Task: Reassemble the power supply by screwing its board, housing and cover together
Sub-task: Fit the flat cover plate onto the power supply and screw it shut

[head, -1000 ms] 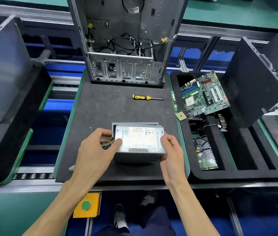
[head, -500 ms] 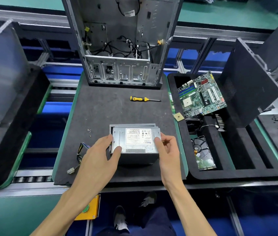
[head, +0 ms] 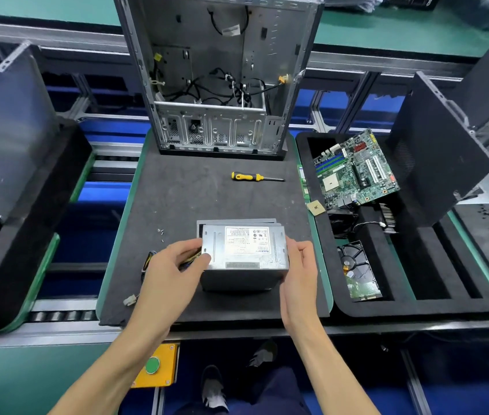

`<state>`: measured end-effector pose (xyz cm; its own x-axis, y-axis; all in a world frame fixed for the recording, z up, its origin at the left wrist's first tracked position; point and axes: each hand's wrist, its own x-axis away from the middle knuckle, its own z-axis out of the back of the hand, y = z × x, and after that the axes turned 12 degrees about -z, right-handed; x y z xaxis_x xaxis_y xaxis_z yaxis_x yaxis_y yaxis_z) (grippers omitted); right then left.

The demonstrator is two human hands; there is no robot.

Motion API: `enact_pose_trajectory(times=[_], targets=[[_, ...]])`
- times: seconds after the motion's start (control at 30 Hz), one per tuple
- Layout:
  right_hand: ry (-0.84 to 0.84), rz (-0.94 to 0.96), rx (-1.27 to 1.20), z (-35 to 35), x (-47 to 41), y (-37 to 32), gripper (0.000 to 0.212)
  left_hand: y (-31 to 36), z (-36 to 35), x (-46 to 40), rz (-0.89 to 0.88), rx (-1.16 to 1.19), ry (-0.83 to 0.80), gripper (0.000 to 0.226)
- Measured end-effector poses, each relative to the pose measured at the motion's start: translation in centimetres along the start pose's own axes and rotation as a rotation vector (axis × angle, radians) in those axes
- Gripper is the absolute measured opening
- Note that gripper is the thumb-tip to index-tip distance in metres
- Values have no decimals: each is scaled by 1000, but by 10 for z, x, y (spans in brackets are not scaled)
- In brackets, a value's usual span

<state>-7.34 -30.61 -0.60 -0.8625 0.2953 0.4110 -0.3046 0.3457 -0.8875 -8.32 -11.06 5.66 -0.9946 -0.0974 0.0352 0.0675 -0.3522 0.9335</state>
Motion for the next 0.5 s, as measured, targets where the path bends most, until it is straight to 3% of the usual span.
enact_pose_trajectory(times=[0.1, 0.27, 0.5], targets=[[-38, -17, 0, 2, 0, -4, 33, -3, 2, -4, 111, 152, 49, 22], [-101, -30, -1, 3, 0, -10, 38, -10, -4, -9, 114, 227, 120, 16], [-47, -1, 37, 2, -5, -8, 10, -19, -9, -12, 97, 209, 180, 11]])
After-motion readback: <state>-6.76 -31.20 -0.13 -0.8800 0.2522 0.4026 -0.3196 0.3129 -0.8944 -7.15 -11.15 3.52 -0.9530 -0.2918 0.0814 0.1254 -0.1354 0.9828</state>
